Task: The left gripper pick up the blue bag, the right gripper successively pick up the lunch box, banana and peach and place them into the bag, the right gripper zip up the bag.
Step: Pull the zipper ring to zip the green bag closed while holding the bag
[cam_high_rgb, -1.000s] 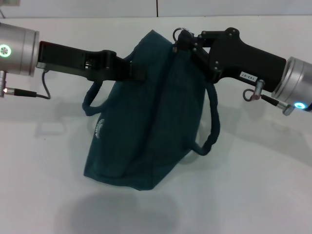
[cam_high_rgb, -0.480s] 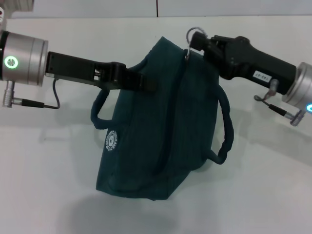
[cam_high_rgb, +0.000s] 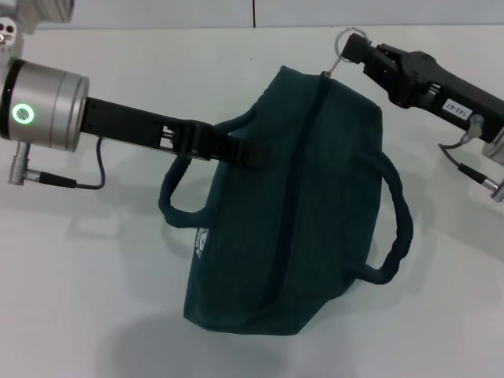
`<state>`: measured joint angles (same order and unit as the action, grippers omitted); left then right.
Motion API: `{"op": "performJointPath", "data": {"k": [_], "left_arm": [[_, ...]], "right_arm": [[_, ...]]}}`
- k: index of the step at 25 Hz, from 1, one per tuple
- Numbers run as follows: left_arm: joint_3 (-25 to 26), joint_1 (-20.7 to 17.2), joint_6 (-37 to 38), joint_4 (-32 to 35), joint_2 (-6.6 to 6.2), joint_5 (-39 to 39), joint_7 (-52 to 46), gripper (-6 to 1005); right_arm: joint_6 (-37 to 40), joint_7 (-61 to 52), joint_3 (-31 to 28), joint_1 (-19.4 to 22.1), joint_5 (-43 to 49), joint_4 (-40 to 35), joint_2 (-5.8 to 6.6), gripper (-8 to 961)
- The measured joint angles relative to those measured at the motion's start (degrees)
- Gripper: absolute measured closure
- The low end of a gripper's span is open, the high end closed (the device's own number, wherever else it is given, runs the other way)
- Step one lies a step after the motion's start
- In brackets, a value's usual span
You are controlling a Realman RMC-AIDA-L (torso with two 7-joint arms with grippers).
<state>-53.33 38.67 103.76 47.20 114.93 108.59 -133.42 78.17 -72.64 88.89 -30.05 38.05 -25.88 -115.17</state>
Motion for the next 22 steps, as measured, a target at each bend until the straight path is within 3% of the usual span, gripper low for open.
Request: {"op": "performJointPath", "data": {"k": [22], "left_arm": [[0.1, 0.3, 7.7, -3.0, 0.09, -9.5, 5.4, 920]], "right_arm": [[-2.2, -2.0, -0.8, -1.4, 0.0, 3.6, -0.05, 934]]}}
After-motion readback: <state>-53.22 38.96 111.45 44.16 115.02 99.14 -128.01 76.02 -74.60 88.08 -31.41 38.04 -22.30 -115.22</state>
